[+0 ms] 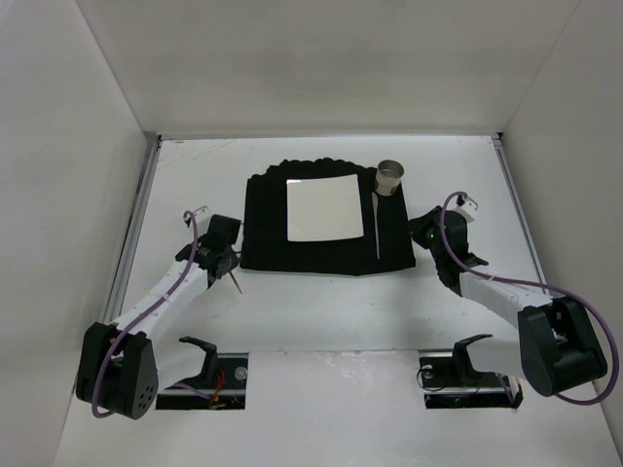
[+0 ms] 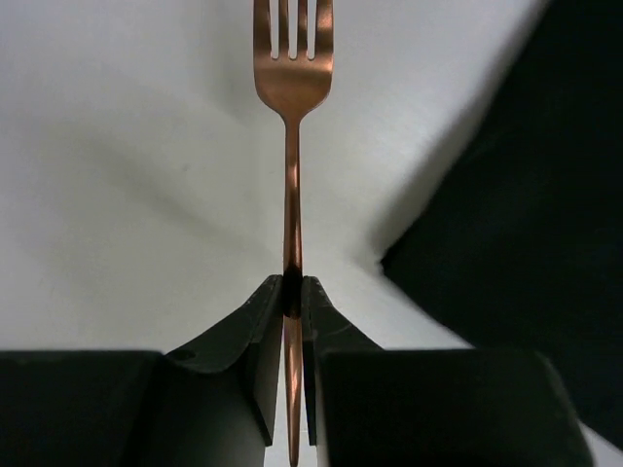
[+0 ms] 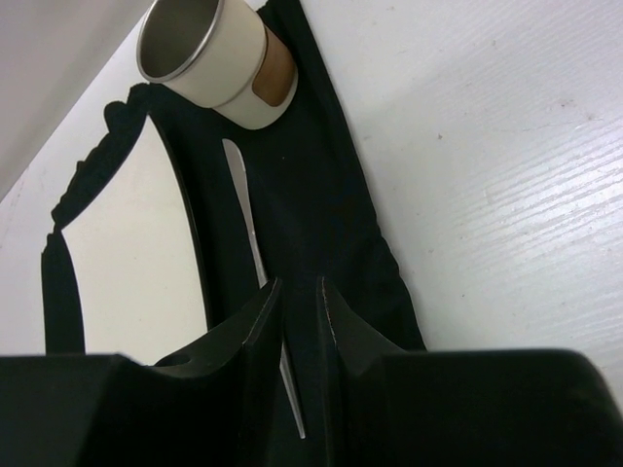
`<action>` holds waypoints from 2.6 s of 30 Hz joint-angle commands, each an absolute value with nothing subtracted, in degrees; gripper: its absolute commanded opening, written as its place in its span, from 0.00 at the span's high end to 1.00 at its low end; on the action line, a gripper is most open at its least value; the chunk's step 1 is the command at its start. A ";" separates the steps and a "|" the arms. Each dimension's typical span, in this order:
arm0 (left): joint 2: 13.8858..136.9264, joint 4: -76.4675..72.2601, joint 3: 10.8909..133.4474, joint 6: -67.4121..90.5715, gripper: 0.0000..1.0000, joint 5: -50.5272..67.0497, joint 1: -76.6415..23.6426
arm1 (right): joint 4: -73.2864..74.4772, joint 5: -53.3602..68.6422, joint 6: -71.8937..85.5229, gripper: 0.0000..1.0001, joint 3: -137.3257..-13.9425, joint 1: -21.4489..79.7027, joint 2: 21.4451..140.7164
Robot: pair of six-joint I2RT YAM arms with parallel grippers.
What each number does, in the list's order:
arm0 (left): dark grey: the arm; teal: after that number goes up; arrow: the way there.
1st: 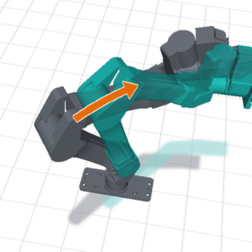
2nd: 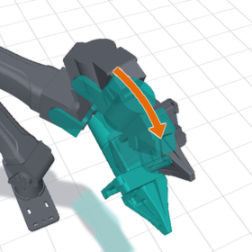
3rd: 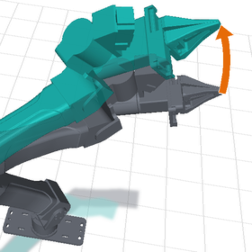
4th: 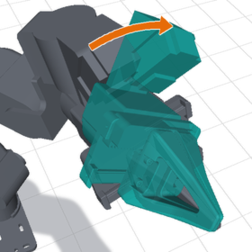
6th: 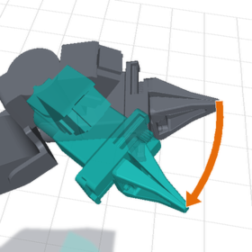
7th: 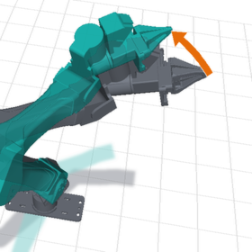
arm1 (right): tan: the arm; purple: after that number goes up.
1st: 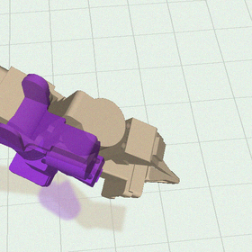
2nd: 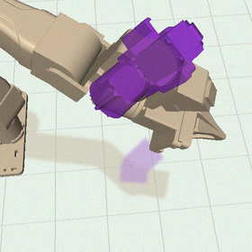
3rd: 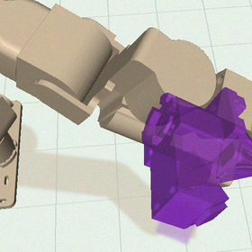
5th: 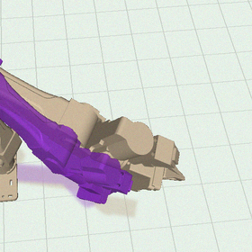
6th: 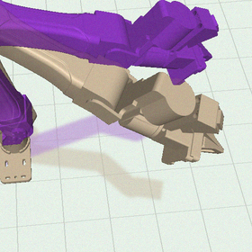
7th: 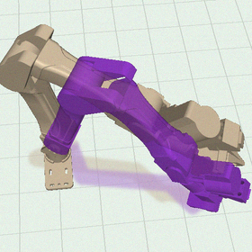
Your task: Set the dinner table for one person
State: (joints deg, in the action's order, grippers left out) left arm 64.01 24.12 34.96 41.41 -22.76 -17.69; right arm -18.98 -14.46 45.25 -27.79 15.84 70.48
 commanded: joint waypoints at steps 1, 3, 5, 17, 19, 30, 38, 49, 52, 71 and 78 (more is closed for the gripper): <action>66.34 21.46 43.49 35.69 0.93 -23.02 -20.68 | -22.59 -14.06 44.56 0.74 -30.59 16.39 71.19; 70.20 17.78 46.65 34.46 0.93 -23.38 -23.58 | -22.59 -14.41 44.56 0.74 -30.41 16.48 71.10; 75.47 14.17 51.39 31.13 0.92 -22.24 -25.96 | -22.59 -14.07 44.91 0.74 -30.15 16.48 70.93; 99.04 16.87 74.09 15.91 0.91 -21.45 -27.64 | -23.03 -13.71 45.00 0.74 -29.88 16.57 70.93; 101.68 17.66 74.53 15.47 0.91 -21.88 -27.38 | -23.03 -13.27 45.17 0.74 -29.88 16.57 70.84; 105.91 18.02 74.71 13.80 0.92 -25.31 -28.96 | -23.20 -13.18 45.18 0.74 -30.41 16.57 72.60; 107.93 18.28 73.21 14.85 0.91 -26.19 -29.05 | -23.20 -13.09 45.18 0.73 -30.23 16.57 71.81; 108.02 17.93 73.04 15.73 0.76 -27.15 -29.40 | -23.20 -12.92 45.26 0.70 -30.15 16.57 71.63; 107.06 18.02 72.69 16.43 0.71 -28.91 -29.40 | -23.29 -13.54 45.26 0.65 -29.88 16.57 71.37; 70.68 11.50 48.44 36.81 0.45 -30.07 -20.97 | -24.69 -20.82 45.79 0.50 -26.81 16.57 67.33; 57.41 13.97 39.91 40.17 0.42 -28.74 -15.95 | -25.31 -22.85 46.05 0.49 -25.23 16.57 64.52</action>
State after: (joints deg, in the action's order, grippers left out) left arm 62.78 13.32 41.89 37.30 -29.47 -17.15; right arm -21.52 -20.16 45.52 -25.71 16.21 66.70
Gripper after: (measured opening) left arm 0.578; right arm 0.506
